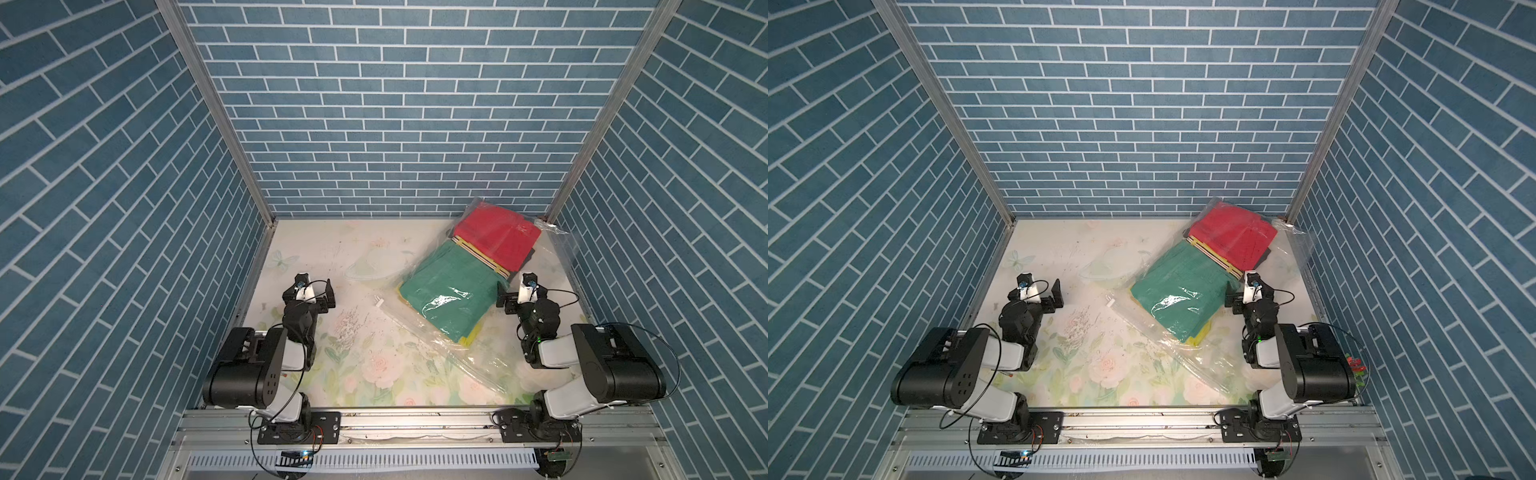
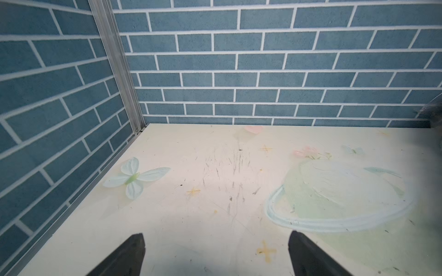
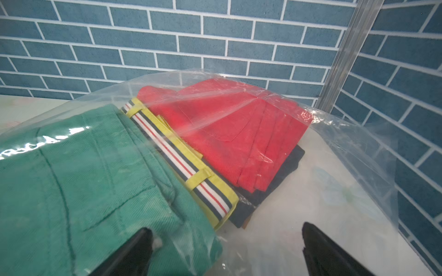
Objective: Take the trousers out of the vacuum bag
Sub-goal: Open the vacuum bag at the center of the board.
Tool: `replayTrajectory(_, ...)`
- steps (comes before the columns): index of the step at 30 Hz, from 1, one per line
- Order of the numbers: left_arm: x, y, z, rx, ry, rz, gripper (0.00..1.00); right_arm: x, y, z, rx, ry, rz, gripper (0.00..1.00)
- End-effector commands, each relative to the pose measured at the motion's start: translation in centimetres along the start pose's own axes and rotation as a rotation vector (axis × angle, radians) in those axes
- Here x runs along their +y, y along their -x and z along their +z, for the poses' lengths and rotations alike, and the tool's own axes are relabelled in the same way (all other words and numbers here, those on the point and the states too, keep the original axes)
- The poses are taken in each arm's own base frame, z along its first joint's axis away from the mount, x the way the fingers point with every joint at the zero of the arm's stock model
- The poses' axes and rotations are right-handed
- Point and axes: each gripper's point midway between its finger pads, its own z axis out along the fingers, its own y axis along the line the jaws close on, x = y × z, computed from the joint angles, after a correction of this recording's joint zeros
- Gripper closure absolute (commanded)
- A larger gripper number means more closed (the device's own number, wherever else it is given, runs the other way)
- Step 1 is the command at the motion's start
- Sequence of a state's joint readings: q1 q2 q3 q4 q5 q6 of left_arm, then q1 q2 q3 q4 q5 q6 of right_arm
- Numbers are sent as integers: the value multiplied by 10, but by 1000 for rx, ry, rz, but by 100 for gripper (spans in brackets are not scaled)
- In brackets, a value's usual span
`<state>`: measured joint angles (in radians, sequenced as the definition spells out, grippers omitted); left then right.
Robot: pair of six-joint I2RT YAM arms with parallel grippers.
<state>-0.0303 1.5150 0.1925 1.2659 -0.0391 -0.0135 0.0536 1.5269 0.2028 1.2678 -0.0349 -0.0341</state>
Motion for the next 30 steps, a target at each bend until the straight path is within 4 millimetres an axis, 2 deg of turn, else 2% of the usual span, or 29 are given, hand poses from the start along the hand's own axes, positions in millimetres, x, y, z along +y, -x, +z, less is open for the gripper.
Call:
replayTrajectory(1, 0, 12, 4, -42, -4, 4, 0, -5, 10, 2, -38, -22, -22, 1)
replayTrajectory(29, 3, 12, 5, -39, 2, -3, 0, -7, 10, 3, -38, -33, -18, 1)
replayTrajectory(30, 3, 12, 5, -39, 1, -4, 0, -13, 9, 3, -31, -66, -2, 1)
